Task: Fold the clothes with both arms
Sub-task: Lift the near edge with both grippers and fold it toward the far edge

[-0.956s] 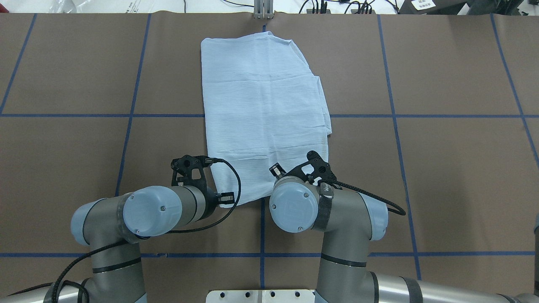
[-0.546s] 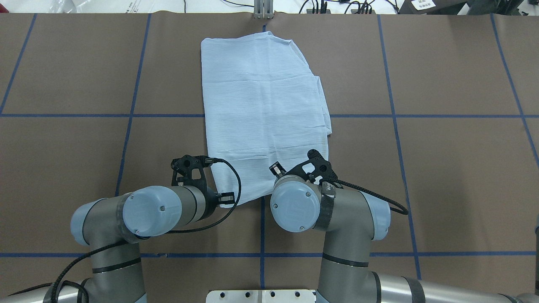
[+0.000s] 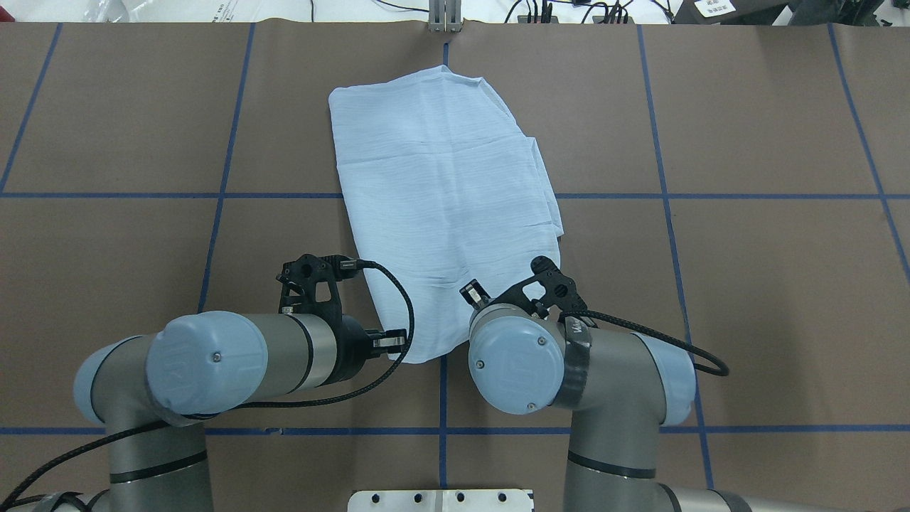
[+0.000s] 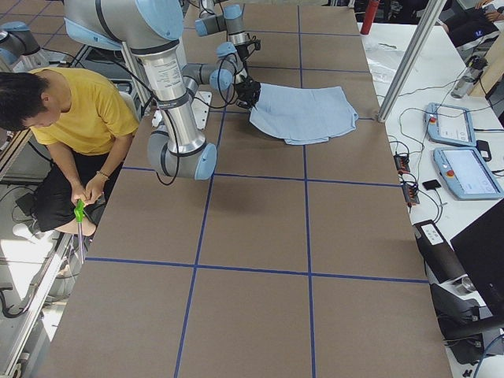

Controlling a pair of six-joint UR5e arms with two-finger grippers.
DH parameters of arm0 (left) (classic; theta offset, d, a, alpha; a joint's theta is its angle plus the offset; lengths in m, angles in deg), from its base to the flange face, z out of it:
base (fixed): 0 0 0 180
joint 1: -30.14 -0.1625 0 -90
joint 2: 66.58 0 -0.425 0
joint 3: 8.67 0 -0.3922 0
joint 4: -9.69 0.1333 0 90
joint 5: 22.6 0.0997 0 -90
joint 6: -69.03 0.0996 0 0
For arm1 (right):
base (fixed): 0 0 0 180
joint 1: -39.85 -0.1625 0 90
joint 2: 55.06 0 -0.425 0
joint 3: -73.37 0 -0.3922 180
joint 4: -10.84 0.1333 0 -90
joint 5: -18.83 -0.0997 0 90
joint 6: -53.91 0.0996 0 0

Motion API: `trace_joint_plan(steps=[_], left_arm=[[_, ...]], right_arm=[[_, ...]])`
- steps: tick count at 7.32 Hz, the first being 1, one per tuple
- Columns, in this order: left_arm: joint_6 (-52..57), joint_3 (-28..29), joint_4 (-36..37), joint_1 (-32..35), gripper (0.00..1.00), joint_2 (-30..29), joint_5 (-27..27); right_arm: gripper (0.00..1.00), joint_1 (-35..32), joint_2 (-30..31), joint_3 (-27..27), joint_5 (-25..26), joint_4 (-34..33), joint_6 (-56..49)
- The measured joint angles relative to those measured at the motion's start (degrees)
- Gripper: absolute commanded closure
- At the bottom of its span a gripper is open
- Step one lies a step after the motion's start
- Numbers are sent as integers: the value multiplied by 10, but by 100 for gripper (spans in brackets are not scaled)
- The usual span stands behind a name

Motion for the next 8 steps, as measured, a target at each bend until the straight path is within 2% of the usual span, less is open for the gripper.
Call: trace_joint_plan(steps=[2,3,4,6,8], left_arm=[[-12,-78,59,-13,100,4,-14],[-15,-113,103,-17,100,4,-22],[-15,-128,137,-17,100,0,-31],[2,-105,161,8,100,-16,-35],[43,-44,161,70,100,-48,-36]], right_arm=[[100,59,11,-117,27,-103,6],[100,77,8,-157,33,-147,7],[100,81,2,-169,37,-167,1],[100,46,-26,-135,45,-169,-48],[100,-18,-44,-64,45,-106,-107]])
